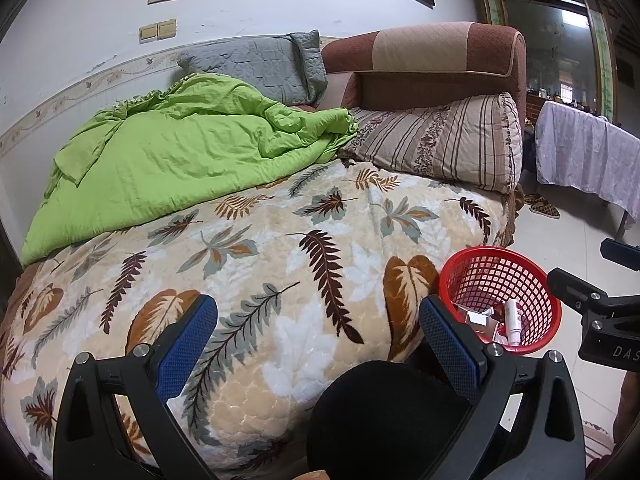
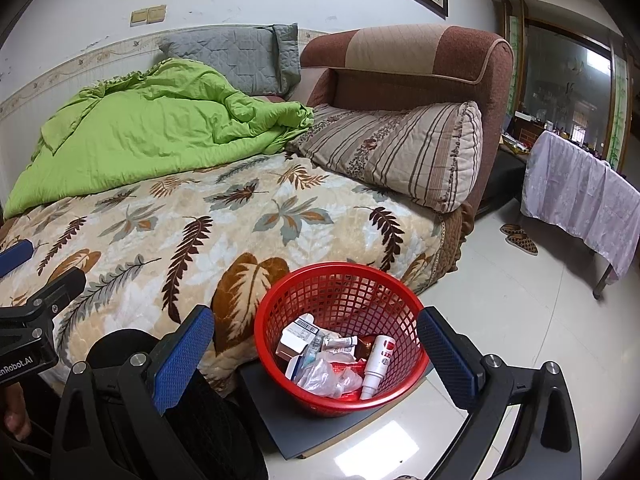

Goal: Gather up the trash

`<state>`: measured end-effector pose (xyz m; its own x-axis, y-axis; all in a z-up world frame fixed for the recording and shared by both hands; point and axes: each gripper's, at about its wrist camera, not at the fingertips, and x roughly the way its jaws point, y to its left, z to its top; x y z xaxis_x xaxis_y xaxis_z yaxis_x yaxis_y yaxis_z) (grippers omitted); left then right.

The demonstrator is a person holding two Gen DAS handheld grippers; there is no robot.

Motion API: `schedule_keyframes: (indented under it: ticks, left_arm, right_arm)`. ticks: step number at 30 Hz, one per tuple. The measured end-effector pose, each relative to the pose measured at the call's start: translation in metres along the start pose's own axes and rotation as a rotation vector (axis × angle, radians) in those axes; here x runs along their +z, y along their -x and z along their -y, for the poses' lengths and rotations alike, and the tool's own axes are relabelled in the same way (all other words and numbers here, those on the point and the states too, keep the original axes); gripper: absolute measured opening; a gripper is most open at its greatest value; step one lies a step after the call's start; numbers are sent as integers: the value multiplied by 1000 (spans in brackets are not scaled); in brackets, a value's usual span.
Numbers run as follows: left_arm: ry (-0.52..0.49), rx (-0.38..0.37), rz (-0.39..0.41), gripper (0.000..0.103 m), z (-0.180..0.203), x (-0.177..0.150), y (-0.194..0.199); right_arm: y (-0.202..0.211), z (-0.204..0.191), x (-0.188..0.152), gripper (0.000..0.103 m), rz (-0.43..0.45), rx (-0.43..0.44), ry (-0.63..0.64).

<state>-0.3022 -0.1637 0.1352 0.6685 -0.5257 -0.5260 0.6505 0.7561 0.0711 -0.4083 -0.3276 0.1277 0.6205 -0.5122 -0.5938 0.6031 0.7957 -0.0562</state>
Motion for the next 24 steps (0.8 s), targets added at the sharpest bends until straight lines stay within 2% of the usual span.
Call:
schedule_keyframes:
  ticks: [24]
  left_arm:
    - [1, -2, -3, 100, 0, -2, -2]
  right_arm:
    - [-6, 1, -4, 102, -18, 6, -6]
